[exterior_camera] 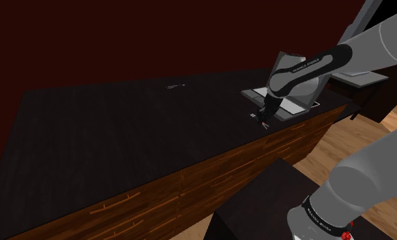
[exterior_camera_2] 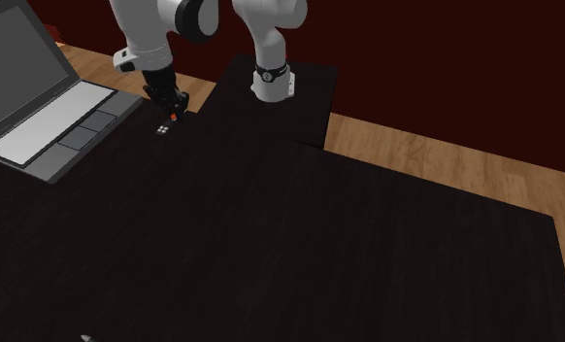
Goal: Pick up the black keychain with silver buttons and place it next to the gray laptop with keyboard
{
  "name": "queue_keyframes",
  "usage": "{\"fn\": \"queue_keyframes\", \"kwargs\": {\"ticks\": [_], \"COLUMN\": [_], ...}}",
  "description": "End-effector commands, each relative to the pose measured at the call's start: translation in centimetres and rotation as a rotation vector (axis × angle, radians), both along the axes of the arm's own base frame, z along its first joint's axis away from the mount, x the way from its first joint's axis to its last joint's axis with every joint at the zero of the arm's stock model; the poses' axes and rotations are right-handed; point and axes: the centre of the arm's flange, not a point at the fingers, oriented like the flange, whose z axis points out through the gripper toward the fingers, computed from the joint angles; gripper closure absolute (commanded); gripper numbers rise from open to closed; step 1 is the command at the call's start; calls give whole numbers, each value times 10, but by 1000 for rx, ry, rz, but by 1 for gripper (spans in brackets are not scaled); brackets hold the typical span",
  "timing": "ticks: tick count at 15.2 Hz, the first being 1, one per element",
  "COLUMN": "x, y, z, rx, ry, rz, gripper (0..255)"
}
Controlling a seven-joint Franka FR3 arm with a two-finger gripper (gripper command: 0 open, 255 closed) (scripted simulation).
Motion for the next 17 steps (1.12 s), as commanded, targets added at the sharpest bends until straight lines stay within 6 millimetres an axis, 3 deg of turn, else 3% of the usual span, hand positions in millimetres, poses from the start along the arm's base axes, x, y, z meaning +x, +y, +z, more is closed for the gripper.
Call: {"fn": "queue_keyframes", "kwargs": {"ticks": [1,6,7,12,16,17], "x": [0,0,0,0,-2,-2], "y": [0,0,0,0,1,1], "z": [-1,-1,-1,-1,49,49], "rx": [0,0,0,0,0,0], "ry": [-1,-1,-1,-1,-1,-1], "rz": [0,0,0,0,0,0], "gripper": [255,255,0,0,0,0]}}
